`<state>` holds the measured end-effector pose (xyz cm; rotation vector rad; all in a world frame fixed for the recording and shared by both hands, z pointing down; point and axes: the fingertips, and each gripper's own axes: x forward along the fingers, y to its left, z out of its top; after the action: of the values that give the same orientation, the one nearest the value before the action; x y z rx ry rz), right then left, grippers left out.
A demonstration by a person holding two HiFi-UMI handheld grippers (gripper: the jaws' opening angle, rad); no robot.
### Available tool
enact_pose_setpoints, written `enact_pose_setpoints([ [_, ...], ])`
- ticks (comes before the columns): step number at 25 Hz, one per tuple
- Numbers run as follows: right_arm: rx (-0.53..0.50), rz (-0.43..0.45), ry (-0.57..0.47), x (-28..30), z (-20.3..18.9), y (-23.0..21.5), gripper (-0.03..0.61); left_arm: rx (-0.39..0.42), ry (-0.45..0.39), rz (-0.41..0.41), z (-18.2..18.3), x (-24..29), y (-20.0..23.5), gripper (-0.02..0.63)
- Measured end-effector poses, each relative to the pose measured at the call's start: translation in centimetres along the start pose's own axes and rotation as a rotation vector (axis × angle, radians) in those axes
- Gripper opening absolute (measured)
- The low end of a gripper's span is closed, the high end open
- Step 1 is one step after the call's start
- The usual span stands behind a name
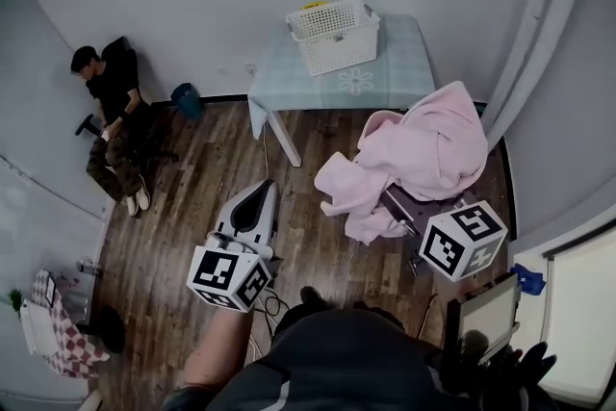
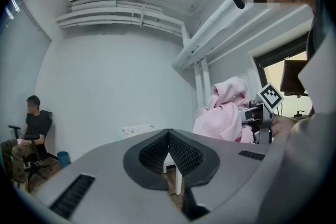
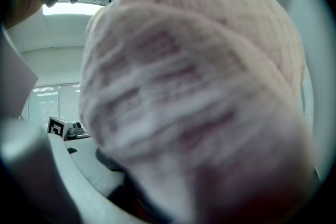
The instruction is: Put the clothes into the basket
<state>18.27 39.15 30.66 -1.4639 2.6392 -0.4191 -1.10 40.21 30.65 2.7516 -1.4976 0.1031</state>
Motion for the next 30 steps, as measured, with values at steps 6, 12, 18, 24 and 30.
enact_pose_setpoints([
  [6, 0.009, -0.016, 0.012, 4.2, -0.3, -2.3, 0.364, -0.002, -0.011, -0.024, -0.5, 4.2, 2.7, 0.008],
  [12, 0.001, -0.048, 0.035, 13.6, 0.0, -4.0, 0.364, -0.024, -0.021, -0.060, -1.4, 10.8, 10.5, 0.008],
  [18, 0.001, -0.085, 0.042, 19.4, 0.9, -3.5, 0.364, -0.039, -0.035, -0.106, -0.6, 13.9, 16.2, 0.008],
  [24, -0.009, -0.111, 0.031, 24.5, 1.3, -3.2, 0.365, -0.039, -0.059, -0.133, -0.2, 15.9, 21.1, 0.008],
  [30, -0.007, -0.148, 0.041, 30.6, 1.3, -3.5, 0.364, -0.069, -0.051, -0.153, -1.0, 18.7, 27.2, 0.008],
])
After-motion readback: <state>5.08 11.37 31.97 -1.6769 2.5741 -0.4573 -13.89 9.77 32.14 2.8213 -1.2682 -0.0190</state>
